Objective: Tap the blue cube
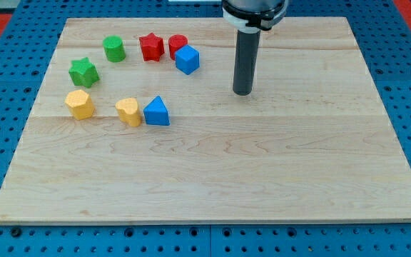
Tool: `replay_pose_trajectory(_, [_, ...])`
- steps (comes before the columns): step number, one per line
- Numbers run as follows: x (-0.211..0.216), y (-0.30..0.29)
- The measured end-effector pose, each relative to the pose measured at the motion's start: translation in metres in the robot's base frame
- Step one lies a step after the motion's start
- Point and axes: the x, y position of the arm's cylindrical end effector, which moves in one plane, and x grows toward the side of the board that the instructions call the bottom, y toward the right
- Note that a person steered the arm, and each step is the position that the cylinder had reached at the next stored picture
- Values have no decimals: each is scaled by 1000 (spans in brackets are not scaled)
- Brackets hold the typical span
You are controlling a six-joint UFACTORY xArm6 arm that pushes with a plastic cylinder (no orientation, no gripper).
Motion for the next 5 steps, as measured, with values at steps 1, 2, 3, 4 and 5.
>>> replay_pose_trajectory(1, [0, 5])
replay_pose_trajectory(2, [0, 10])
replay_pose_trajectory(3, [0, 10])
replay_pose_trajectory(4, [0, 10])
replay_pose_trajectory(5, [-6, -7])
